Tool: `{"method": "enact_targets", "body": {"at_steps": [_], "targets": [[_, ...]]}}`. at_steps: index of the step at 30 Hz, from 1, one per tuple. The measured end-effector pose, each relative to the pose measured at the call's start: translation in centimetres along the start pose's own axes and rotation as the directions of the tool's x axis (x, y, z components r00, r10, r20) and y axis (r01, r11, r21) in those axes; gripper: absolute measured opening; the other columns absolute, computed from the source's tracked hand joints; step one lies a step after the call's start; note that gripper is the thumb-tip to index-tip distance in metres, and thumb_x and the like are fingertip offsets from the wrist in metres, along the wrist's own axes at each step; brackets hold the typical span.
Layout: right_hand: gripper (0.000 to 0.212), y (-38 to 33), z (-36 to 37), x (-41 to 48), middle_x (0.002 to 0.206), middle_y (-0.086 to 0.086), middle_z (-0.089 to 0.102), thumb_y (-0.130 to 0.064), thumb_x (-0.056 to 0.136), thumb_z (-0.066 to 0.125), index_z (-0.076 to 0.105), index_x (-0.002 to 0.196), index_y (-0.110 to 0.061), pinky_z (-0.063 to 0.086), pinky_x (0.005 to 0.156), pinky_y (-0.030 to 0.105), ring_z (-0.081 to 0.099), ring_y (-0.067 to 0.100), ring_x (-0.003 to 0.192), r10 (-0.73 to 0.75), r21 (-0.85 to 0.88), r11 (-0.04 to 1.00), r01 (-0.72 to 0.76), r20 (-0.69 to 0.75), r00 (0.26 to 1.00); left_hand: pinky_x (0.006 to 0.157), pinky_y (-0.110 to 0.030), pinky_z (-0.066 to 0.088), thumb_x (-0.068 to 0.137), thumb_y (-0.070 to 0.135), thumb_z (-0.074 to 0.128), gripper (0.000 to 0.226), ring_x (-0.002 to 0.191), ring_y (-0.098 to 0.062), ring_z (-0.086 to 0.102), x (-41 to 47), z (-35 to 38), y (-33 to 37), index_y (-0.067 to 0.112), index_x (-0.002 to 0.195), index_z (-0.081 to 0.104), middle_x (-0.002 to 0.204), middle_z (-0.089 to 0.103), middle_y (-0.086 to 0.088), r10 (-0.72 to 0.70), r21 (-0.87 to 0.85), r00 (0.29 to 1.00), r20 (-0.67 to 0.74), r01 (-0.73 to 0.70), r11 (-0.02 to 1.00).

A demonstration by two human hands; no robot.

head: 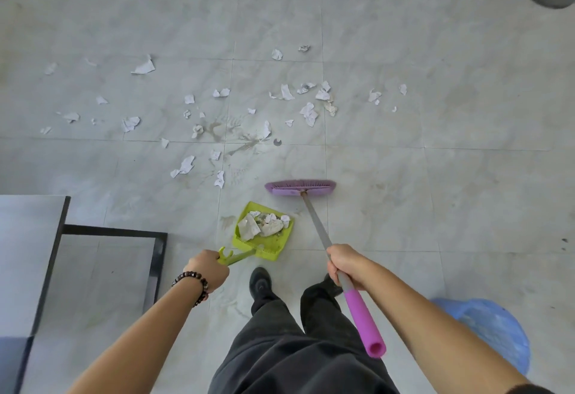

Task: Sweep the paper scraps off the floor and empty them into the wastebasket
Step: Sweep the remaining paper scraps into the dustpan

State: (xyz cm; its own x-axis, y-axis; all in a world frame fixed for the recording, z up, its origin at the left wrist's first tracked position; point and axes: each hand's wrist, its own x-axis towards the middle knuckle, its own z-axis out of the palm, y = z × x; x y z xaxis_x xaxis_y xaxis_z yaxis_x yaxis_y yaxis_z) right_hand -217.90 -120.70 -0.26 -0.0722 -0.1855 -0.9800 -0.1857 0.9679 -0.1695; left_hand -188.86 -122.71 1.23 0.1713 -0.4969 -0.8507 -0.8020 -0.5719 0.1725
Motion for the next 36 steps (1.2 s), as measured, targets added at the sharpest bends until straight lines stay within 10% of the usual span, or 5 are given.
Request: {"method": "enact_targets", "body": {"at_steps": [9,25,36], "targets": [[0.018,-0.1,-5.8,-5.8,0.052,-0.006,0.038,-0.026,0.102,0.042,0.047,0.090,-0.013,0.030,0.025,0.013,0.039,0.000,0.029,0.155,0.372,0.897,-0.239,0.243,0.958,0.046,-0.021,0.040,0.082,0.005,0.043,0.014,0.046,-0.024,0.047,0.6,-0.4,1.5,0.007,0.083,0.057,0.059,0.049,-0.006,0.033,0.006,0.998,0.054,-0.034,0.999],[0.031,-12.1,6.7,-5.7,0.041,-0.005,0.038,-0.029,0.104,0.038,0.040,0.077,-0.015,0.028,0.028,0.011,0.034,0.001,0.027,-0.150,0.205,0.970,0.127,0.103,0.983,0.042,-0.021,0.026,0.084,-0.005,0.047,0.015,0.043,-0.020,0.032,3.9,-8.9,-8.0,0.006,0.074,0.044,0.054,0.038,-0.006,-0.107,-0.462,0.993,-0.045,0.074,0.884],[0.027,-24.6,8.0,-0.6,0.038,-0.006,0.035,-0.025,0.104,0.038,0.037,0.078,-0.019,0.030,0.029,0.010,0.033,0.002,0.026,-0.211,0.242,0.952,0.185,0.085,0.974,0.041,-0.021,0.035,0.076,0.003,0.042,0.016,0.048,-0.025,0.041,7.2,-13.8,-4.8,0.003,0.084,0.056,0.063,0.044,-0.010,-0.085,-0.358,0.992,-0.096,0.045,0.932]]}}
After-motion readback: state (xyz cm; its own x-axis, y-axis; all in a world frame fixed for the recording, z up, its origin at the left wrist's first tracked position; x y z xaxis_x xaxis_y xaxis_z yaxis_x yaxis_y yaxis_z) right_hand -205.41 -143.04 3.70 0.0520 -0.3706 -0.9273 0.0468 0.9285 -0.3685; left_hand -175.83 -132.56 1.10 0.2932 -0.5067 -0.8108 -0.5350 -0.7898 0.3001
